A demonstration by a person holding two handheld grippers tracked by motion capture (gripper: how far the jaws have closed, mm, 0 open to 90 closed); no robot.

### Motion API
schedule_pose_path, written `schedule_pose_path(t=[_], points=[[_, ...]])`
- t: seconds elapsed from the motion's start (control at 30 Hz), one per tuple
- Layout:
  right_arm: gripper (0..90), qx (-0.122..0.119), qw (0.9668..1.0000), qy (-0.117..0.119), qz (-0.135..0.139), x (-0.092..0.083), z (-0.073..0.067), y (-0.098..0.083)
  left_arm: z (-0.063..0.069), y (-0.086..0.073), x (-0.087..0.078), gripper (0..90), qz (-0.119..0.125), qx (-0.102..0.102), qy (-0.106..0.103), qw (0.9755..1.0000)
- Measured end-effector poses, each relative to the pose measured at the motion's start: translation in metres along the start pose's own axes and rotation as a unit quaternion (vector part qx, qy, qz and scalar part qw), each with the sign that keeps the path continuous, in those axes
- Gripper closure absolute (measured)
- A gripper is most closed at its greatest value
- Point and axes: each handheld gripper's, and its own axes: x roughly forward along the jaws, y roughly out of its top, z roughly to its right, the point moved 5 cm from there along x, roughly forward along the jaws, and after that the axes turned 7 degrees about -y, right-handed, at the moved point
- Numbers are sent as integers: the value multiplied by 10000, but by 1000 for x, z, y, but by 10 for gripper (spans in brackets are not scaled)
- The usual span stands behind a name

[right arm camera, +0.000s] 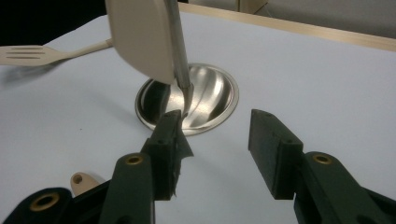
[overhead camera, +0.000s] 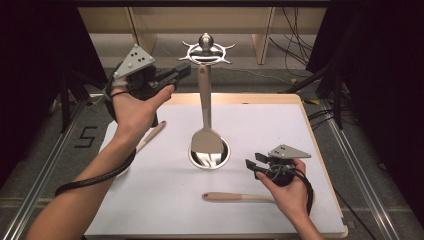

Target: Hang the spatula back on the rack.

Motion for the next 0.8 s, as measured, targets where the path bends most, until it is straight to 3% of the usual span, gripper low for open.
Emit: schedule_pose_path(t=[0.13, 0.2, 0.27, 0.4, 0.8], points=[[554, 45, 10000, 0, -8, -1, 0, 0, -4, 3, 1, 896, 48, 2, 121, 9999], [554, -73, 10000, -36, 20, 0, 3, 0, -6, 4, 2, 896, 77, 0, 163, 9998], [554, 23, 10000, -28, -11, -1, 1, 0, -7, 4, 1, 896, 89, -19, 155, 9998], [554, 8, 10000, -46, -17, -1, 1, 0, -10, 5, 3, 896, 71, 111, 257, 9996], [554, 53, 10000, -8, -32, -1, 1, 0, -28, 8, 13, 896, -47, 140, 544, 9984]])
